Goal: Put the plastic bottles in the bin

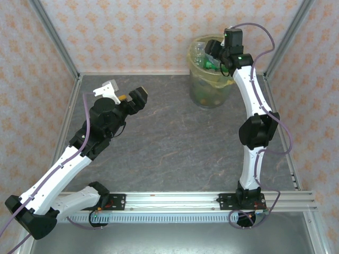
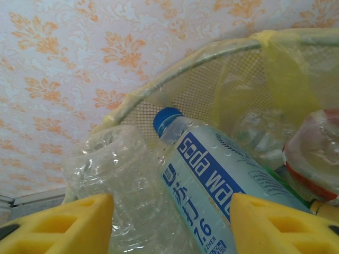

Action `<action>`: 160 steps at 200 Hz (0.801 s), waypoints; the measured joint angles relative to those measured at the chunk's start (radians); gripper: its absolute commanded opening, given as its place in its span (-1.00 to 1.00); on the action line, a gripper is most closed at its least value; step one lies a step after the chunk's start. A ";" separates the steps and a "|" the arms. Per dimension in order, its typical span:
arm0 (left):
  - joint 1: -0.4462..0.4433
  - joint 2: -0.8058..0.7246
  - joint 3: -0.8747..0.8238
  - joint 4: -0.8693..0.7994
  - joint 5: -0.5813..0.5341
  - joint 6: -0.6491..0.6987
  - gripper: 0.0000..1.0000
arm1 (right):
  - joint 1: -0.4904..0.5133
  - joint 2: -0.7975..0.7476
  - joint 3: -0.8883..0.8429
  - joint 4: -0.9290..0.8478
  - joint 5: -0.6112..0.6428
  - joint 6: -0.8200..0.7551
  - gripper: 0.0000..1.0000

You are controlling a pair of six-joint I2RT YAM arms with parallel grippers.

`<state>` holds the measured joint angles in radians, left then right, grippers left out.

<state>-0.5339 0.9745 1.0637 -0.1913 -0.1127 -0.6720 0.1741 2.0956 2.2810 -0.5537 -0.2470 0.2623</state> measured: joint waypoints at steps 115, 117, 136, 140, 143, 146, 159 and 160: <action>0.000 0.000 0.000 0.000 0.003 0.000 0.98 | 0.093 0.024 0.031 0.084 -0.100 -0.023 0.04; 0.000 0.000 0.000 0.000 0.003 0.000 0.98 | 0.095 0.026 0.031 0.086 -0.104 -0.023 0.04; 0.000 0.000 0.000 0.000 0.003 0.000 0.98 | 0.108 0.049 0.031 0.131 -0.137 -0.015 0.03; 0.000 0.000 0.000 -0.001 0.003 0.000 0.98 | 0.109 0.055 0.031 0.139 -0.141 -0.013 0.02; 0.000 0.000 0.000 -0.001 0.003 0.000 0.98 | 0.110 0.058 0.031 0.146 -0.143 -0.010 0.02; 0.000 0.000 0.000 -0.002 0.003 0.000 0.98 | 0.111 0.064 0.032 0.153 -0.147 -0.008 0.01; 0.000 0.000 0.000 -0.003 0.003 0.000 0.98 | 0.113 0.089 0.044 0.173 -0.146 0.005 0.01; 0.000 0.000 0.000 -0.003 0.003 0.000 0.98 | 0.113 0.090 0.045 0.174 -0.147 0.006 0.01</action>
<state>-0.5339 0.9745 1.0637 -0.1947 -0.1093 -0.6720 0.2871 2.1853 2.3260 -0.3794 -0.3939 0.2680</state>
